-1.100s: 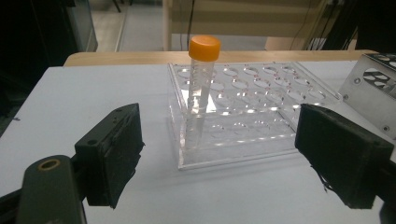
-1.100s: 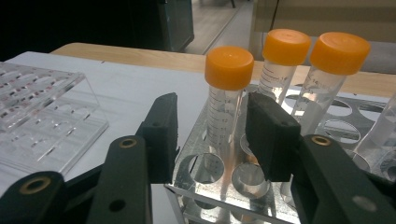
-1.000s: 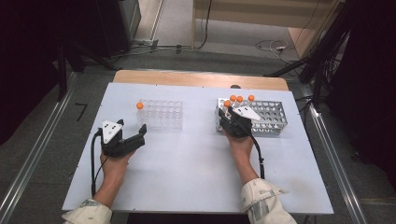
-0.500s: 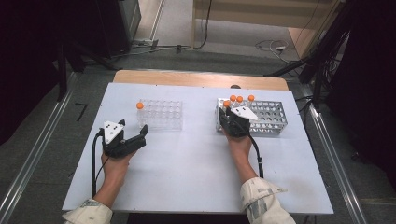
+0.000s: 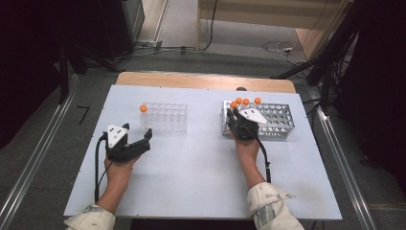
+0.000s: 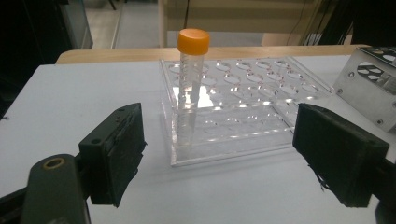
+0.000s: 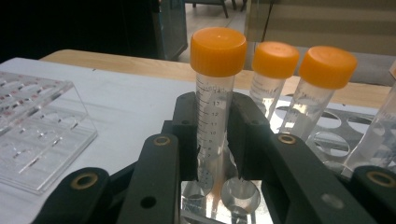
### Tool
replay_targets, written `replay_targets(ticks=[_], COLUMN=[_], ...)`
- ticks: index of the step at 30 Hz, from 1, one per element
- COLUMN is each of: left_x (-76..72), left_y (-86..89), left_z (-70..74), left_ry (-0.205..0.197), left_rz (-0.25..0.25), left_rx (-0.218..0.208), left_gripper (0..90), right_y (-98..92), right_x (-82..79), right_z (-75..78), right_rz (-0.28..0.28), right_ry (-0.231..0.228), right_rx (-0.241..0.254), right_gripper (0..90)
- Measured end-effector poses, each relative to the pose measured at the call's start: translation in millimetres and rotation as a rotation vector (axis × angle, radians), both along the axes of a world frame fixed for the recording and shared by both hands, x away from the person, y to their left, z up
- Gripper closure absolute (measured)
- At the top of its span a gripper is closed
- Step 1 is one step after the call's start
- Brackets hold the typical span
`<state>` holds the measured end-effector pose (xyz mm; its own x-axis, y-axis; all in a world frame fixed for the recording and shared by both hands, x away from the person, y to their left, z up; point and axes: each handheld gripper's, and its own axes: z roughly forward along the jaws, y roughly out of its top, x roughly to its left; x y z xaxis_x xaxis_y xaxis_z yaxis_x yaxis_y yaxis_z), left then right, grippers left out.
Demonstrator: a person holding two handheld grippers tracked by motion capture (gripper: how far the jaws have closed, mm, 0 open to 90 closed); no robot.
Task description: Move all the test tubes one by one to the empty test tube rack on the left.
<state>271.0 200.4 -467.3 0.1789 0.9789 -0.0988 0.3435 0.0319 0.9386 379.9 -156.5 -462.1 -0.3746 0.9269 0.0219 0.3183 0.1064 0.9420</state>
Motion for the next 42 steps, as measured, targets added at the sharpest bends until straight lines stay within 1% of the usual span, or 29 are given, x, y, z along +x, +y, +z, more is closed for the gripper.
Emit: replay_targets(ticks=[3, 8, 13, 14, 17, 18, 22, 25, 27, 28, 29, 31, 33, 35, 36, 38, 42], left_x=[-0.3, -0.7, -1.0, -1.0, -1.2, -1.1, -1.4, -2.6, -3.1, -3.2, -3.3, -2.8, -1.3, 0.7, 1.4, 3.4, 10.4], left_y=[-0.7, -0.5, -1.3, -1.5, -2.8, -3.2, -6.0, -9.0, -11.1, -11.9, -13.1, -14.9, -16.8, -19.4, -20.9, -24.9, -36.3], left_z=[-0.1, 0.1, 0.0, 0.0, 0.0, 0.0, 2.2, 4.4, 4.9, 5.3, 5.8, 7.5, 10.3, 13.5, 15.4, 19.3, 26.2], left_ry=[0.002, 0.001, -0.001, -0.001, 0.0, 0.0, -0.007, -0.016, -0.018, -0.02, -0.021, -0.026, -0.031, -0.039, -0.045, -0.054, -0.051], left_rz=[-0.004, -0.004, -0.005, -0.006, -0.009, -0.011, -0.023, -0.033, -0.044, -0.051, -0.053, -0.061, -0.07, -0.081, -0.084, -0.094, -0.122], left_rx=[0.003, 0.001, 0.0, 0.002, 0.007, 0.006, -0.002, -0.006, -0.005, -0.003, -0.004, -0.003, -0.001, -0.009, -0.013, -0.018, -0.01], left_gripper=[17.3, 17.3, 17.3, 17.3, 17.3, 17.3, 17.3, 17.3, 17.3, 17.3, 17.3, 17.3, 17.3, 17.9, 17.9, 19.2, 20.0], right_y=[0.2, 1.0, -2.6, -4.5, -7.1, -7.9, -7.0, -1.6, 3.4, 9.4, 9.4, 15.5, 21.2, 29.8, 29.8, 35.3, 45.5], right_x=[-0.5, -3.8, -7.3, -9.2, -10.8, -11.4, -16.3, -21.9, -25.1, -28.0, -28.0, -30.2, -31.6, -33.7, -33.7, -35.0, -37.6], right_z=[3.9, 16.0, 22.7, 26.0, 29.8, 31.9, 37.7, 39.4, 39.4, 38.6, 38.6, 37.3, 35.7, 33.1, 33.1, 31.6, 28.3], right_rz=[0.005, 0.007, 0.008, 0.007, 0.01, 0.014, 0.043, 0.07, 0.092, 0.114, 0.114, 0.132, 0.153, 0.181, 0.181, 0.199, 0.228], right_ry=[-0.007, -0.042, -0.063, -0.072, -0.079, -0.074, -0.078, -0.081, -0.086, -0.082, -0.082, -0.076, -0.069, -0.053, -0.053, -0.051, -0.042], right_rx=[-0.004, -0.01, 0.007, 0.019, 0.033, 0.04, 0.04, 0.043, 0.036, 0.035, 0.035, 0.025, 0.018, 0.005, 0.005, -0.002, -0.01], right_gripper=[71.6, 71.7, 71.7, 71.7, 71.7, 71.7, 71.7, 71.7, 71.7, 71.7, 71.7, 71.7, 71.8, 71.8, 71.8, 71.8, 72.1])
